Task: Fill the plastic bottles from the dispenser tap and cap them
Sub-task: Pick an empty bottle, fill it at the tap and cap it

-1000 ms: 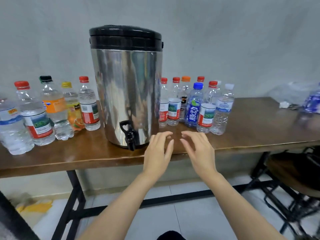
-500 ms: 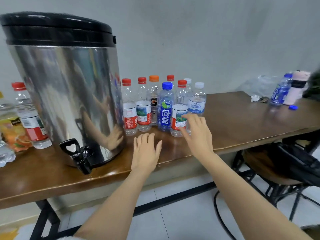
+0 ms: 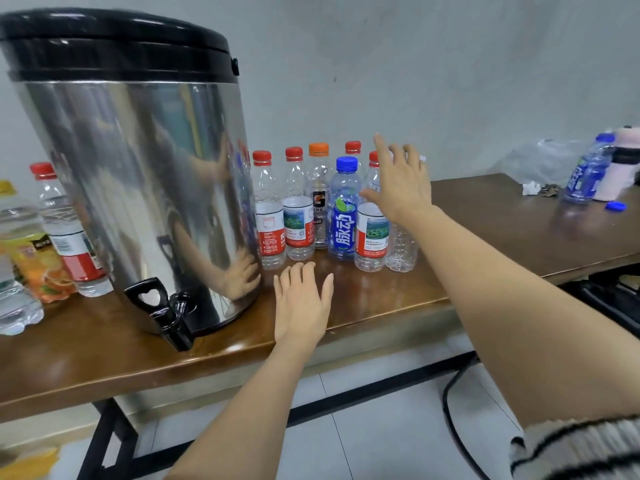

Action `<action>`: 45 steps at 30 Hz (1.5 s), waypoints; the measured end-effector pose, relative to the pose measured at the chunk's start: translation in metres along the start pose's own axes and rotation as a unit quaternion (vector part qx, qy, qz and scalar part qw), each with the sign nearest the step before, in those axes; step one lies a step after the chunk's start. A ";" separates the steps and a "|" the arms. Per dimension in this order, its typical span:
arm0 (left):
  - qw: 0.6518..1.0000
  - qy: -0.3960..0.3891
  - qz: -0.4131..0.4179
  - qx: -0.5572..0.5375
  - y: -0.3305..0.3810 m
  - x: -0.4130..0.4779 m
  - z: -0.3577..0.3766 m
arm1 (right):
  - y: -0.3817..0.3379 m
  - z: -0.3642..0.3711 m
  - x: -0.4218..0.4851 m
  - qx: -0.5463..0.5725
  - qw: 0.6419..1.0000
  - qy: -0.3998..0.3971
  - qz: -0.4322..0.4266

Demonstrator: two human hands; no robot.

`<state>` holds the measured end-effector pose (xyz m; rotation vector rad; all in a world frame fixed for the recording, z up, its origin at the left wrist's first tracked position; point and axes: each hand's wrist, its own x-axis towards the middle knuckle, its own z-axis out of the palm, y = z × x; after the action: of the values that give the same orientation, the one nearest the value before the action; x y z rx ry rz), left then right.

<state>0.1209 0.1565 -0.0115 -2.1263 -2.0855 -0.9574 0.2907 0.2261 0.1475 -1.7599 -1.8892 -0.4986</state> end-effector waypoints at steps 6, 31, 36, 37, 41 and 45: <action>1.000 0.008 0.004 -0.002 0.000 0.000 0.002 | -0.001 0.001 -0.008 0.059 0.996 0.061 -0.017; 0.904 0.058 0.008 -0.423 0.003 -0.076 -0.115 | -0.090 -0.074 -0.133 0.564 0.811 -0.132 -0.077; 0.910 0.038 -0.055 -0.409 -0.021 -0.116 -0.129 | -0.120 -0.079 -0.163 0.526 0.822 -0.156 -0.155; 0.910 0.043 -0.064 -0.408 -0.027 -0.124 -0.130 | -0.125 -0.082 -0.168 0.497 0.836 -0.155 -0.173; 0.921 0.049 -0.093 -0.375 -0.046 -0.147 -0.136 | -0.144 -0.102 -0.181 0.214 0.948 -0.124 -0.201; 0.928 0.046 -0.110 -0.353 -0.063 -0.161 -0.138 | -0.161 -0.103 -0.183 0.127 0.963 -0.144 -0.187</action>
<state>0.0199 -0.0395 0.0073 -2.0327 -2.1793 -2.0528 0.1491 0.0030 0.1339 -1.3708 -2.3874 -0.1203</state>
